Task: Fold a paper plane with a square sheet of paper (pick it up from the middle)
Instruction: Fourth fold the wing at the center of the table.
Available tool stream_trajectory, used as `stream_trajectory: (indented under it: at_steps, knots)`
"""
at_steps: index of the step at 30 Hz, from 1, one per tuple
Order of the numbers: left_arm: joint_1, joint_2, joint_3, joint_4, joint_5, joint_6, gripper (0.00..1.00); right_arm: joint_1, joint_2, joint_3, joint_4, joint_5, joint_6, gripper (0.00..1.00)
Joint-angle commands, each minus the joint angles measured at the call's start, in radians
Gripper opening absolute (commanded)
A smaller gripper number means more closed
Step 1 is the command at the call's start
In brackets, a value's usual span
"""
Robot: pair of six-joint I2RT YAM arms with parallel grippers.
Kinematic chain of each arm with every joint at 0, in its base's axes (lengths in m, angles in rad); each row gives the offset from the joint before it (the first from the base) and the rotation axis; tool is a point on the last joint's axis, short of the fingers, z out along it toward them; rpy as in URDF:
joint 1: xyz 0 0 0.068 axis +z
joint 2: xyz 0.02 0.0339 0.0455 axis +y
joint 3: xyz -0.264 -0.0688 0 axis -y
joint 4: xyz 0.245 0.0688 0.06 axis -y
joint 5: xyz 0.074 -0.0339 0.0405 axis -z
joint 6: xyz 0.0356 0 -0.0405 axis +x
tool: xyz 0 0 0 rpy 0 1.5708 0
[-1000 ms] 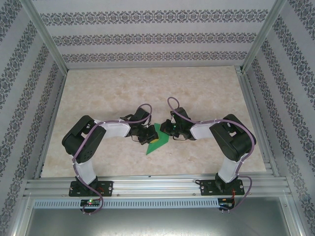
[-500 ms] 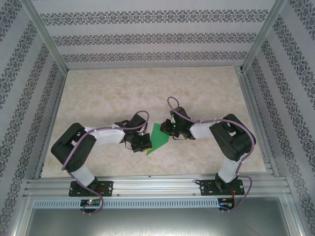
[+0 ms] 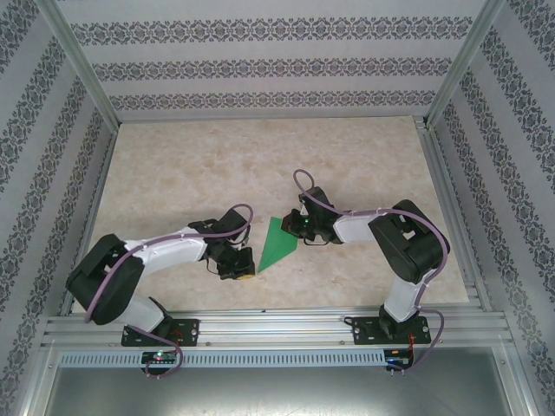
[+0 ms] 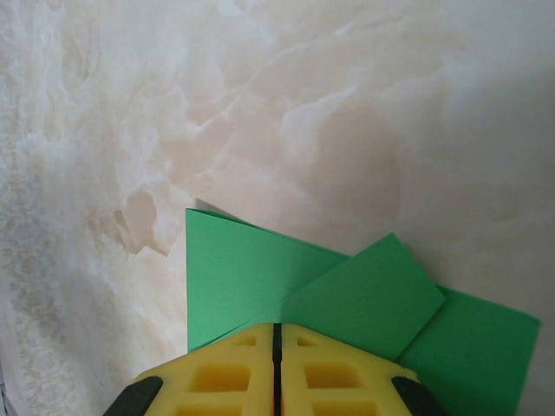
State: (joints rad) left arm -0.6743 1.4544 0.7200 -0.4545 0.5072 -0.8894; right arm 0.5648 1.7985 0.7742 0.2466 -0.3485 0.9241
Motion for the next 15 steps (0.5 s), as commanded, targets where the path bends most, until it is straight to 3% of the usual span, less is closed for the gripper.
stream_trajectory:
  at_steps: [1,9,15]
  knots:
    - [-0.010,-0.052,0.031,0.025,-0.018,-0.006,0.13,-0.007,0.060,-0.019,-0.194,0.119,-0.048,0.08]
    - [-0.018,0.131,0.117,0.226,0.054,-0.044,0.15,0.000,0.045,-0.024,-0.206,0.131,-0.047,0.09]
    - [-0.021,0.190,0.082,0.115,0.004,-0.049,0.12,0.000,0.045,-0.013,-0.208,0.116,-0.074,0.09]
